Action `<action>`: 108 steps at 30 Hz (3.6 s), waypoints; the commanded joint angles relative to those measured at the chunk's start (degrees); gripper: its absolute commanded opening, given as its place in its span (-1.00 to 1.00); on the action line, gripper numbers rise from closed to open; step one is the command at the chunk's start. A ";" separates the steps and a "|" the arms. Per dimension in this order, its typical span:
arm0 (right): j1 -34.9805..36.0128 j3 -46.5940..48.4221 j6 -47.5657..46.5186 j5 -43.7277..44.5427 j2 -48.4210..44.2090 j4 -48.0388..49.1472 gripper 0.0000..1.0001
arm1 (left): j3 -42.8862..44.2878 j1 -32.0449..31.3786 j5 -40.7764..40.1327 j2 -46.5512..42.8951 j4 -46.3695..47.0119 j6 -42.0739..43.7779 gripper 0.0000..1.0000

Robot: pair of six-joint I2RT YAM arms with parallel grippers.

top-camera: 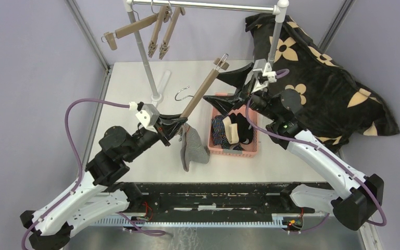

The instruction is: Remove the underwear clipped to the hanger

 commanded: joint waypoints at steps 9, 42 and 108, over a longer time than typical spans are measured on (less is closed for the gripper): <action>-4.54 0.83 21.97 -7.81 6.06 26.93 0.93 | -7.51 0.30 1.64 -10.92 12.32 -5.23 -0.95; -4.66 2.80 33.77 -15.65 8.58 37.29 0.08 | -12.21 0.36 10.12 1.64 35.25 -14.38 -0.94; -4.46 -0.35 29.04 -11.77 1.30 27.33 -0.98 | -18.83 0.30 9.50 -1.13 28.67 -12.71 0.26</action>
